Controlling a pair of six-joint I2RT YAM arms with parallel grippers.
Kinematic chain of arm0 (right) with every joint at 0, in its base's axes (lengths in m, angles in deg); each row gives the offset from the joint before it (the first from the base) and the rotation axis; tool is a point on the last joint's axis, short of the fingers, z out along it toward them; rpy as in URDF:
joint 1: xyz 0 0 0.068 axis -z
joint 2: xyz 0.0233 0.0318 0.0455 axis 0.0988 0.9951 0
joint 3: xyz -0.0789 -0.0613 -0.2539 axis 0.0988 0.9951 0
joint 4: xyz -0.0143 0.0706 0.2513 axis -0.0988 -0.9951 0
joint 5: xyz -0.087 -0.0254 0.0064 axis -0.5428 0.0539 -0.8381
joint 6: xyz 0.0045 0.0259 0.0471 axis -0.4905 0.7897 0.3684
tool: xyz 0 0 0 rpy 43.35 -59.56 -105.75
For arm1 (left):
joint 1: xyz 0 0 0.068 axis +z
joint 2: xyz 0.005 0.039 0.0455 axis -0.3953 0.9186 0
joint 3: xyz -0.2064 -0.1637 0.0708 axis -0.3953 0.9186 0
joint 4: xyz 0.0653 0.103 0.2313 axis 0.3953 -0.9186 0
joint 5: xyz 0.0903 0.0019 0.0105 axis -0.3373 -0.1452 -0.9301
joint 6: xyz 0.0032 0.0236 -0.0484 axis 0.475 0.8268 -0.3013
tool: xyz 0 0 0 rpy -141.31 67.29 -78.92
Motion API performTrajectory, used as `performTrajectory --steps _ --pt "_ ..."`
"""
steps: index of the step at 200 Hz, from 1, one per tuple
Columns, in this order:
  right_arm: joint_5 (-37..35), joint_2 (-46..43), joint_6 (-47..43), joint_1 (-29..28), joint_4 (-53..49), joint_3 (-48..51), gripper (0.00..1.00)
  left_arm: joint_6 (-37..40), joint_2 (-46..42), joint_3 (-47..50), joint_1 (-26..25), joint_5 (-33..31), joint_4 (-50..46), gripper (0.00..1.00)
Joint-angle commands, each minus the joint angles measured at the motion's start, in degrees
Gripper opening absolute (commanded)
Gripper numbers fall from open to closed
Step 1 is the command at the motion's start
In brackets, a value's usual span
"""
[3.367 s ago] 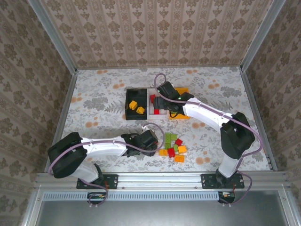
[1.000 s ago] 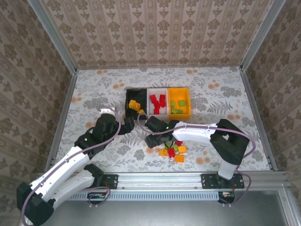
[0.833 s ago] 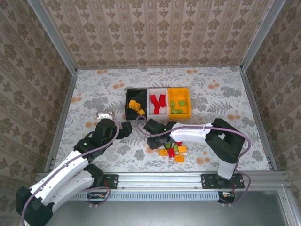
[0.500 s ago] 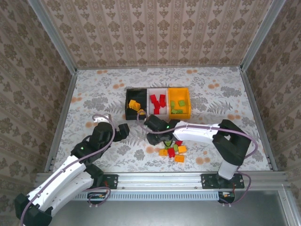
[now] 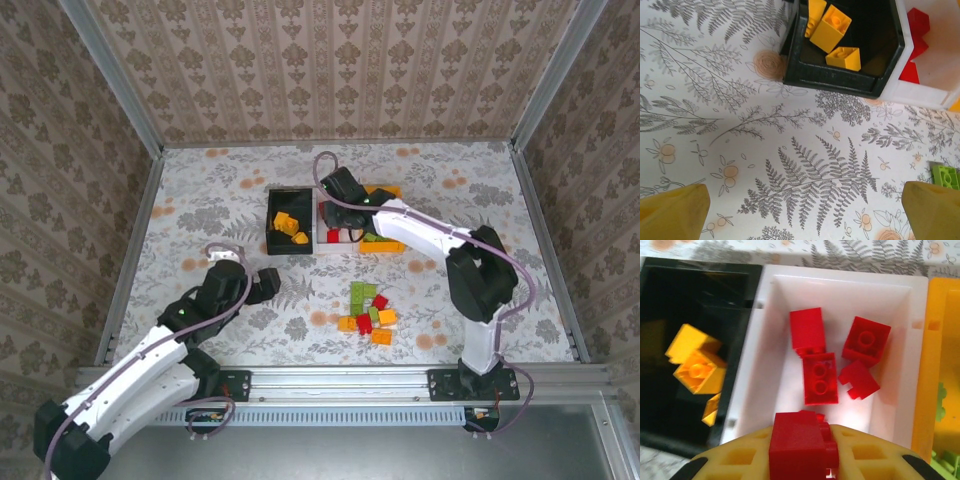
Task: Sort the legos into containers by color
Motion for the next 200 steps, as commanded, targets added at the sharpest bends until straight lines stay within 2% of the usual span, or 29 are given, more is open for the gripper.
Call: performTrajectory --steps 1,28,45,89,136,168,200 --pt "-2.02 3.24 1.28 1.0 -4.94 -4.48 0.36 1.31 1.63 -0.47 -1.27 2.17 2.31 1.0" --pt "-1.78 3.38 0.82 1.24 -4.89 -6.27 0.63 2.53 3.91 -1.22 -3.0 2.81 3.6 1.0" --pt "-1.67 1.16 0.82 1.22 -4.93 -5.36 0.7 3.13 5.1 -1.31 -3.97 3.69 5.13 1.0" --pt "-1.37 -12.01 2.71 0.47 -2.14 8.81 0.73 5.92 11.84 -2.64 -8.65 6.55 10.95 1.0" --pt "-0.62 -25.06 5.45 0.5 0.54 25.93 0.75 15.54 32.28 -11.84 -22.03 9.49 13.35 0.99" --pt "-1.1 -28.72 5.66 0.89 0.03 29.1 0.76 20.98 45.44 -19.39 -29.04 10.37 11.47 0.95" --pt "-1.69 -30.01 5.05 1.42 -0.46 29.19 0.77 22.75 51.91 -22.99 -31.41 8.63 9.62 0.91"
